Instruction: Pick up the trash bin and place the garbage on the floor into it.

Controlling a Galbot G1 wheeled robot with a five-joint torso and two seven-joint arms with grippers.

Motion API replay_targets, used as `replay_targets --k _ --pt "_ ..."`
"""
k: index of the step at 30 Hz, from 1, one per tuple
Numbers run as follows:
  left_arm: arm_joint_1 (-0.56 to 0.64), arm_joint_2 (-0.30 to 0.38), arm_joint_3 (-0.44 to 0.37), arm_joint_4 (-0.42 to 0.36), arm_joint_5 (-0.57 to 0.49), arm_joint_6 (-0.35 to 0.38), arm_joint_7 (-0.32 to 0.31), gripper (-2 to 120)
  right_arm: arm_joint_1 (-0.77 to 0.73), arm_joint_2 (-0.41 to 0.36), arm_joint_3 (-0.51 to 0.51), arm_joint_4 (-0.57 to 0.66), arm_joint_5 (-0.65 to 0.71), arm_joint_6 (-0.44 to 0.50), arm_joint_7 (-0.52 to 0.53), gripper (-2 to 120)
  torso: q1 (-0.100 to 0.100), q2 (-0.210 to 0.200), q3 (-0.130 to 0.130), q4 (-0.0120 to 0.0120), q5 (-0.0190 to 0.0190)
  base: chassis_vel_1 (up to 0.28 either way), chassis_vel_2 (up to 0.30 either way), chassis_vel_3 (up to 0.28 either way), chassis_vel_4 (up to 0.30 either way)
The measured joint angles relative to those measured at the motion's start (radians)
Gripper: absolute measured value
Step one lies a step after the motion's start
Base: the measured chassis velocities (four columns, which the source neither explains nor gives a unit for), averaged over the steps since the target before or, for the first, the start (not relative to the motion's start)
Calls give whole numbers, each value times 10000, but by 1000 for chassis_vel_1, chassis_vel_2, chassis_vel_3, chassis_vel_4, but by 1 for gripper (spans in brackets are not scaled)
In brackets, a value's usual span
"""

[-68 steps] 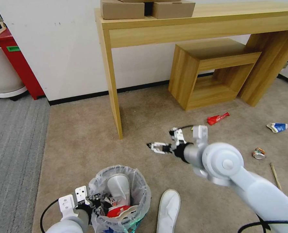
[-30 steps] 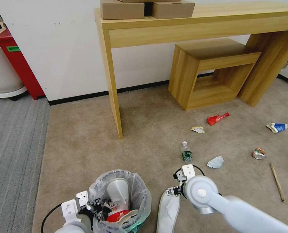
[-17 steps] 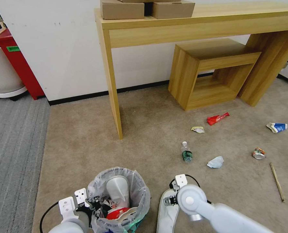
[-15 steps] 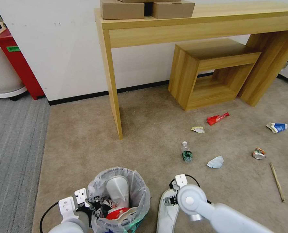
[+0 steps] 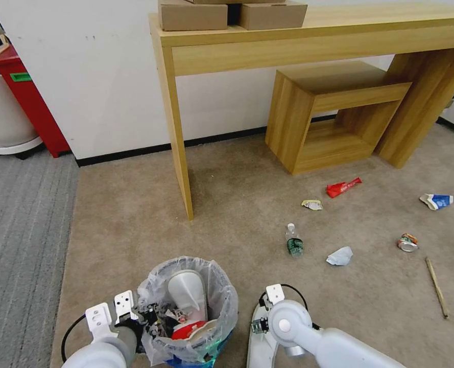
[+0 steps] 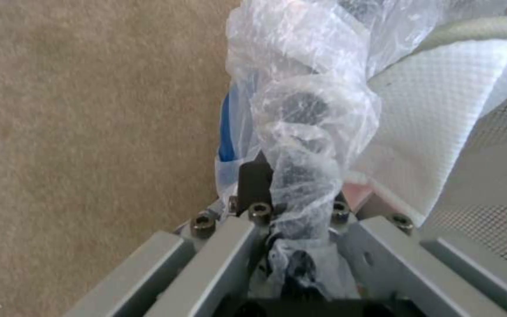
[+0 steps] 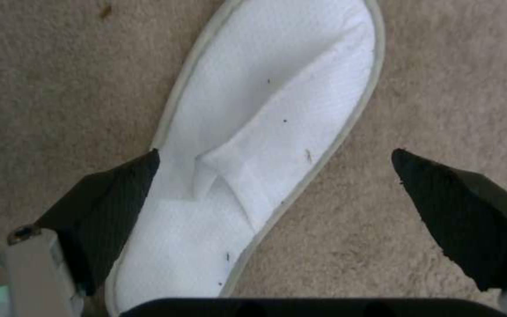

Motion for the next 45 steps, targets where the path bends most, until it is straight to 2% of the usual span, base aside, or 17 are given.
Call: replay_targets --k 13,30,33,40,41,42,45 --pt "-97 -26 70 -172 -736 36 -342 0 -132 614 34 -1115 -754 32 -586 100 -1 0 0 -1 0 0 0 0 0" --pt "-155 28 278 -178 -761 19 -381 0 15 1178 -169 -1905 -1044 269 -851 100 -1 0 0 0 1 0 0 0 0" --pt "-210 49 324 -147 -768 11 -387 0 42 1175 -168 -1954 -1077 297 -869 91 0 0 0 0 0 0 0 0 0" --pt "-222 42 443 -120 -764 10 -393 0 40 1156 -145 -2078 -1175 379 -932 84 0 0 0 0 0 0 0 0 0" --pt "-265 47 432 -121 -785 1 -400 0 37 1160 -139 -2124 -1218 413 -970 76 -1 0 0 0 0 0 0 0 0" --pt "-265 47 432 -121 -785 1 -400 0 37 1160 -139 -2124 -1218 413 -970 76 -1 0 0 0 0 0 0 0 0" --pt "-364 105 272 -171 -1044 -48 -469 0 11 1177 -135 -2129 -1265 438 -985 61 -1 0 0 0 1 0 0 0 0"
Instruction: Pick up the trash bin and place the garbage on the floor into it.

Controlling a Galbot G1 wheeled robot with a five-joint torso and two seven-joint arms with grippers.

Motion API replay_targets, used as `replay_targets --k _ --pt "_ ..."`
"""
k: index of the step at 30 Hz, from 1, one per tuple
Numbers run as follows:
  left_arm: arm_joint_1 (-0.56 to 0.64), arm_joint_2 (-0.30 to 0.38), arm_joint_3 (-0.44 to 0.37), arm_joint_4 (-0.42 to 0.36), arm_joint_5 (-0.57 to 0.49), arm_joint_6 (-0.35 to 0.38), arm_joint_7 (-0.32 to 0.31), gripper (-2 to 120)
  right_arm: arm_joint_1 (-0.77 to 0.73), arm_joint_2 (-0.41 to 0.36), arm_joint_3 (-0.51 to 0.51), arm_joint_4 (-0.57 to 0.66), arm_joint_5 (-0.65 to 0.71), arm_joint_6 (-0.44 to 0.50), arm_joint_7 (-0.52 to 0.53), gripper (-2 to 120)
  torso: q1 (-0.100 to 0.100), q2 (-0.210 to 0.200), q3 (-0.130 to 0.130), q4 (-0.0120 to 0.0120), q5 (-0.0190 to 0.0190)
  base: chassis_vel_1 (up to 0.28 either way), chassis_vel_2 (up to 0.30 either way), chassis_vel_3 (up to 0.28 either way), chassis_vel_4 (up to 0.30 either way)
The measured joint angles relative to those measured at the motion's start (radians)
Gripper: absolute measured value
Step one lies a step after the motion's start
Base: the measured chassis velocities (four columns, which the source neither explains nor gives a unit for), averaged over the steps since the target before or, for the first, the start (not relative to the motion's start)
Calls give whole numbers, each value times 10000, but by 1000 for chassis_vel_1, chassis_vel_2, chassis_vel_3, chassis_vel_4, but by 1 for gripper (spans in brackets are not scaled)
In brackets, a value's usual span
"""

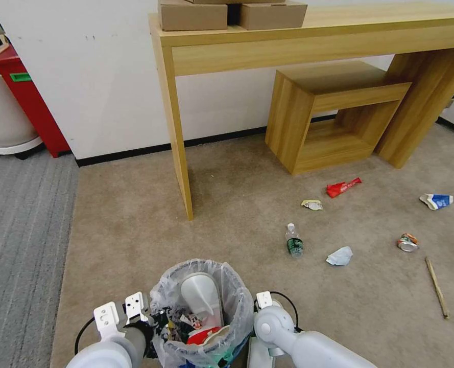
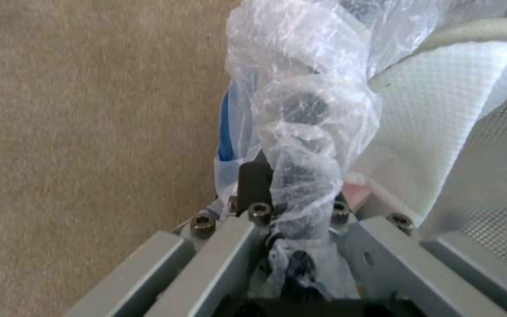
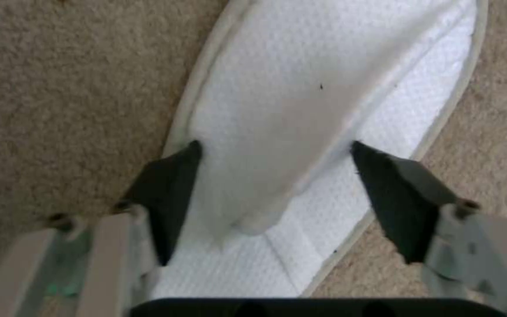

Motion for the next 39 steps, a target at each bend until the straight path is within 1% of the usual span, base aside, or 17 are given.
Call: replay_targets --k 1,3,4,5,8,9,10,11,12,14,15,16,18,29,32,35,39 --pt "0 0 0 0 0 0 0 0 0 0 0 0 0 0 0 61 0 0 0 0 0 0 0 0 0" --pt "-9 42 -51 -20 -64 -15 -19 0 -10 19 0 -35 -33 21 -8 57 0 0 0 1 1 0 0 0 0" --pt "-5 64 -70 -30 -82 -19 -24 0 -13 26 1 -49 -49 29 -23 52 0 0 0 1 1 0 0 0 0" --pt "-5 64 -70 -30 -82 -19 -24 0 -13 26 1 -49 -49 29 -23 52 0 0 0 1 1 0 0 0 0" --pt "46 86 -105 -58 -90 -22 -32 0 -31 69 -1 -102 -132 116 -70 34 0 0 0 2 1 0 0 0 0" --pt "46 86 -105 -58 -90 -22 -32 0 -31 69 -1 -102 -132 116 -70 34 0 0 0 2 1 0 0 0 0" --pt "61 81 -105 -59 -83 -22 -33 0 -31 91 -11 -119 -181 168 -82 28 0 0 0 1 0 0 0 0 0" --pt "73 73 -100 -59 -64 -22 -34 0 -30 108 -15 -132 -208 197 -82 26 0 0 0 1 0 0 0 0 0" --pt "95 58 -80 -58 -10 -23 -35 0 -24 135 -17 -149 -240 232 -81 18 0 0 0 0 -1 0 0 0 0" --pt "135 46 -52 -54 48 -23 -36 0 5 155 -18 -155 -260 282 -74 15 0 0 0 -1 -3 0 0 0 0" --pt "143 48 -49 -52 71 -23 -37 0 28 148 -19 -138 -262 304 -70 8 0 0 0 -1 -3 0 0 0 0" --pt "143 48 -49 -52 71 -23 -37 0 28 148 -19 -138 -262 304 -70 8 0 0 0 -1 -3 0 0 0 0" --pt "143 85 -75 -52 68 -23 -37 0 40 84 33 -6 -236 344 -61 0 1 0 0 0 -2 0 0 0 0" --pt "234 45 -77 -57 109 -21 -61 0 -145 -72 278 455 -106 446 -32 0 0 0 0 0 0 0 0 0 0" --pt "237 44 -88 -55 102 -19 -65 0 -159 -306 488 878 10 450 9 0 0 -1 0 1 1 0 0 0 0" --pt "207 79 -149 -24 43 -19 -87 0 -142 -838 775 1710 254 451 115 0 0 0 1 -1 0 0 0 0 0" --pt "209 70 -174 -24 24 -21 -95 0 -77 -1310 1218 2479 283 456 115 0 1 0 0 0 0 0 0 0 0"
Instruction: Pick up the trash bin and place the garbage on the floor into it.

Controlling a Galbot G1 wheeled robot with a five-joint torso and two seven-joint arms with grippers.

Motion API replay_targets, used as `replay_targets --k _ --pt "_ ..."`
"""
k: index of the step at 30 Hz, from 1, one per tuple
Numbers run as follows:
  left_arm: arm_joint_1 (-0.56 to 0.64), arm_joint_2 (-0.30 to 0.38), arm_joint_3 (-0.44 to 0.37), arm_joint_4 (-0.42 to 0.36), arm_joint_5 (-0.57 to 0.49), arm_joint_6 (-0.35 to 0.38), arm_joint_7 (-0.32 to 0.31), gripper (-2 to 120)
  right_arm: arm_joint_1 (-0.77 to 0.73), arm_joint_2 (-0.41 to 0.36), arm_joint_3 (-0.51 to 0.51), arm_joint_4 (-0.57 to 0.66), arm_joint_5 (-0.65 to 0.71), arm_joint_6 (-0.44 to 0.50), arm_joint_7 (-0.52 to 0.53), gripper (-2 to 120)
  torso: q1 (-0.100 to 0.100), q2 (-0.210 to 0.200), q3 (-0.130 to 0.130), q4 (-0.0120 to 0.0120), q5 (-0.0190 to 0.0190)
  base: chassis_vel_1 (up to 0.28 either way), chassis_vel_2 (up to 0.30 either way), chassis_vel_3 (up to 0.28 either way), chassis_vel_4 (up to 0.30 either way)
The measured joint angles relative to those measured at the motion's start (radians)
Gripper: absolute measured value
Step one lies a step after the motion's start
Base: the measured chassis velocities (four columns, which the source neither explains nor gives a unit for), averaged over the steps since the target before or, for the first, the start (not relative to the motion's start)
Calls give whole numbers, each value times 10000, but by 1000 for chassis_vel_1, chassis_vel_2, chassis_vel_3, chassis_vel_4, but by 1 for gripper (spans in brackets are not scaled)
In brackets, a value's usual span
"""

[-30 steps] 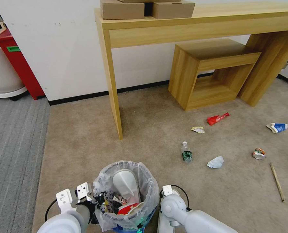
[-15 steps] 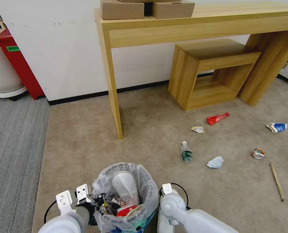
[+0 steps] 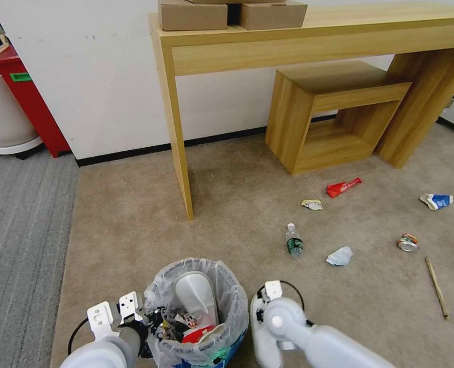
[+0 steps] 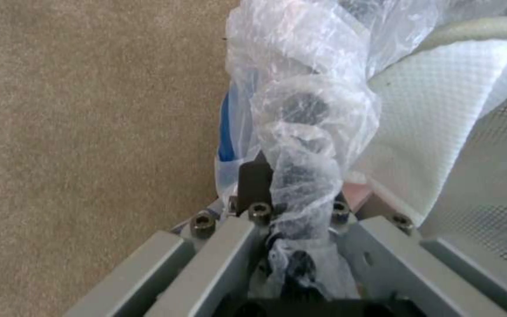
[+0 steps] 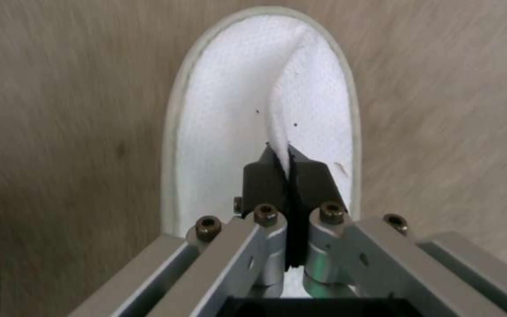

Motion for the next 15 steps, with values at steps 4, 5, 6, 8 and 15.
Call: replay_targets --k 4,5,6,8,15 --pt "-7 -61 52 39 33 -1 -6 0 87 -373 650 557 -268 43 -271 0 0 0 0 0 -1 0 0 0 0" --pt "-12 -81 79 50 57 -1 -6 0 99 -428 784 634 -358 66 -350 0 0 0 0 0 -1 0 0 0 0" --pt "-18 -122 139 68 111 -1 -6 0 107 -510 1075 756 -500 104 -512 0 0 0 0 0 1 0 0 0 0" --pt "-17 -128 151 69 121 -1 -6 0 107 -522 1126 770 -550 115 -559 0 0 0 0 0 1 0 0 0 0" --pt "34 -186 191 78 203 2 -2 0 224 -720 2126 1046 -3340 1745 -3538 0 0 -1 1 -1 2 0 0 0 0"
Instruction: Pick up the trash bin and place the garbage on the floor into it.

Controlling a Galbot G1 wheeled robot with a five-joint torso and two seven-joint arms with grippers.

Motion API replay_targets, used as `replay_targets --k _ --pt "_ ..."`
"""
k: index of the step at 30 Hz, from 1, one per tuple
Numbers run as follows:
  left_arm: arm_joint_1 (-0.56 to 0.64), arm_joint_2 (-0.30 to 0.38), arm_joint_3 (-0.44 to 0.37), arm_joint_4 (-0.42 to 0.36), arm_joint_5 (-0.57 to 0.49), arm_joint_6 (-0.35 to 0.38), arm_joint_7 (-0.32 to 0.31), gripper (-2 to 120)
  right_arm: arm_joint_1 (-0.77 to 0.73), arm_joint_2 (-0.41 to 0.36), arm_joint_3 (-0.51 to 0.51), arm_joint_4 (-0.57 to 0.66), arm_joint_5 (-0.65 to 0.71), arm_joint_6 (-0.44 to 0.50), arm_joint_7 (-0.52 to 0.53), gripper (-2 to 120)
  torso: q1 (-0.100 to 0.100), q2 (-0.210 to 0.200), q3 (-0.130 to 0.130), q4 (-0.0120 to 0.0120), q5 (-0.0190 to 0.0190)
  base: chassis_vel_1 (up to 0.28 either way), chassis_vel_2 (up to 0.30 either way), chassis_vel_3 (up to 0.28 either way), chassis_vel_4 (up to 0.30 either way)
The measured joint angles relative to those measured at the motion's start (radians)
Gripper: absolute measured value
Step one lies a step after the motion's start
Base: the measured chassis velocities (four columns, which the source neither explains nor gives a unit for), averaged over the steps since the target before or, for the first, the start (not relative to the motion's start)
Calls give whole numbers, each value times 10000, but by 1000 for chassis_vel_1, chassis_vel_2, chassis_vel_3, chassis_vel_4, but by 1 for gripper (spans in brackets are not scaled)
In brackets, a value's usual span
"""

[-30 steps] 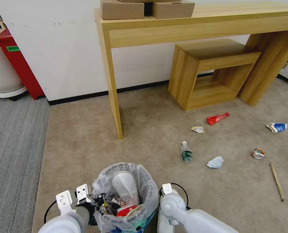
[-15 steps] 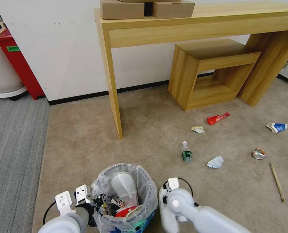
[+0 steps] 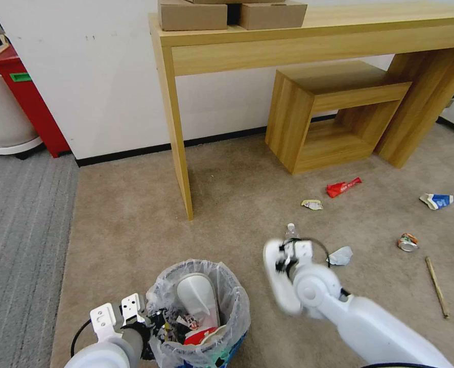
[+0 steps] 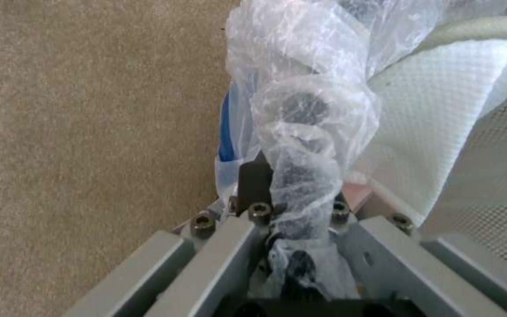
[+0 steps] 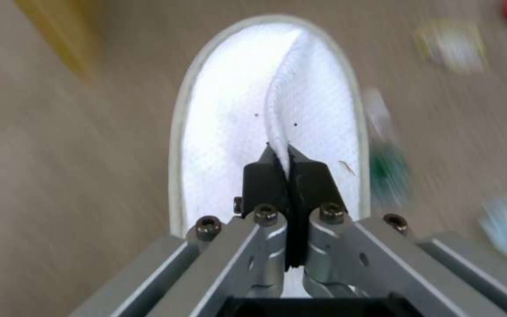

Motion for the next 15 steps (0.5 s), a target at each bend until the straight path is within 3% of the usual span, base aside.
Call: replay_targets --k 1,6,8,15 --pt "1 -17 0 6 8 3 1 0 180 -8 199 148 -340 696 -894 0 0 1 -1 1 -2 0 0 0 0" --pt "-1 -94 37 52 74 15 8 0 597 28 388 430 -501 2252 -2485 0 0 0 -1 2 -3 0 0 0 0" --pt "-2 -162 97 91 153 30 25 0 720 30 340 767 -126 3202 -3650 0 0 0 -1 2 -3 0 0 0 0" --pt "-57 -295 111 121 181 34 39 0 661 25 -433 1747 605 3967 -5020 0 0 0 -1 1 -4 0 0 0 0"
